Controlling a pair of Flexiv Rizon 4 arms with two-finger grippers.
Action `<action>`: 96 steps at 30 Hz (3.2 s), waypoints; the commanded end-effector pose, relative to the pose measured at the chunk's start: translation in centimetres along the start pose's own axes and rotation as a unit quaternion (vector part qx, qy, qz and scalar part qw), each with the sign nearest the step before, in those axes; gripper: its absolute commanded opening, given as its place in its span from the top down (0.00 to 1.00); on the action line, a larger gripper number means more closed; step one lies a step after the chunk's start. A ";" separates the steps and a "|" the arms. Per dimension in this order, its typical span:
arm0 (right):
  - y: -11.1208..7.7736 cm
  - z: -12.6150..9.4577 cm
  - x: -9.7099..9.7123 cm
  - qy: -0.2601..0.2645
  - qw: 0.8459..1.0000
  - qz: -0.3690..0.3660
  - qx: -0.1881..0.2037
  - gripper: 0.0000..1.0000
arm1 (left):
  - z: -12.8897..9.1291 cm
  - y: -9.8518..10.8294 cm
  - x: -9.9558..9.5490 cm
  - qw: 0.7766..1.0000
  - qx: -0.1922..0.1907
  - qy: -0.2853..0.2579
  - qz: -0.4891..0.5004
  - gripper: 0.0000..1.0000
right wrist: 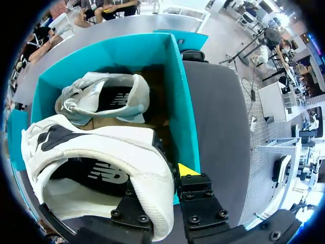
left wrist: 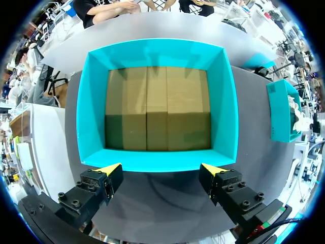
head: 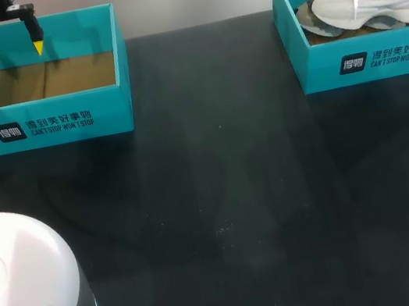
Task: Take the shoe out of the shoebox, open the shoe tongue, remove and reinsert the insole, then place the shoe into the shoebox
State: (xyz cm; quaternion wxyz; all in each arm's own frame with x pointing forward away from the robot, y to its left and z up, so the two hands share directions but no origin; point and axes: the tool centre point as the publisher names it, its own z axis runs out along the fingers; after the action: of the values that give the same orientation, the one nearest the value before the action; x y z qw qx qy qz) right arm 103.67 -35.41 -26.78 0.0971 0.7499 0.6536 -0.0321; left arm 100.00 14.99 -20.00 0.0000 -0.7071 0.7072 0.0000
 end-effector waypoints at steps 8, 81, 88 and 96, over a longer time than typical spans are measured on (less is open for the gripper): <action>0.1 -7.6 0.0 -0.018 1.000 -0.009 -0.023 1.00 | 0.0 0.0 0.0 1.000 0.000 0.000 0.000 0.00; -29.6 -16.1 21.6 -0.066 0.998 0.003 -0.018 1.00 | 0.0 0.0 0.0 1.000 0.000 0.000 0.000 0.00; -33.4 -13.4 25.9 -0.061 0.998 -0.022 -0.018 1.00 | 0.0 0.0 0.0 1.000 0.000 0.000 0.000 0.00; -36.7 -10.6 29.8 -0.047 0.998 -0.049 -0.018 1.00 | 0.0 0.0 0.0 1.000 0.000 0.000 0.000 0.00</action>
State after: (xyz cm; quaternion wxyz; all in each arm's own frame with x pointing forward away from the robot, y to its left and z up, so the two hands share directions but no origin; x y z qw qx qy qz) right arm 71.19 -0.84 -23.94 0.1343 0.7151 0.6835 -0.0596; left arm 100.00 14.99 -20.00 0.0000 -0.7071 0.7072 0.0000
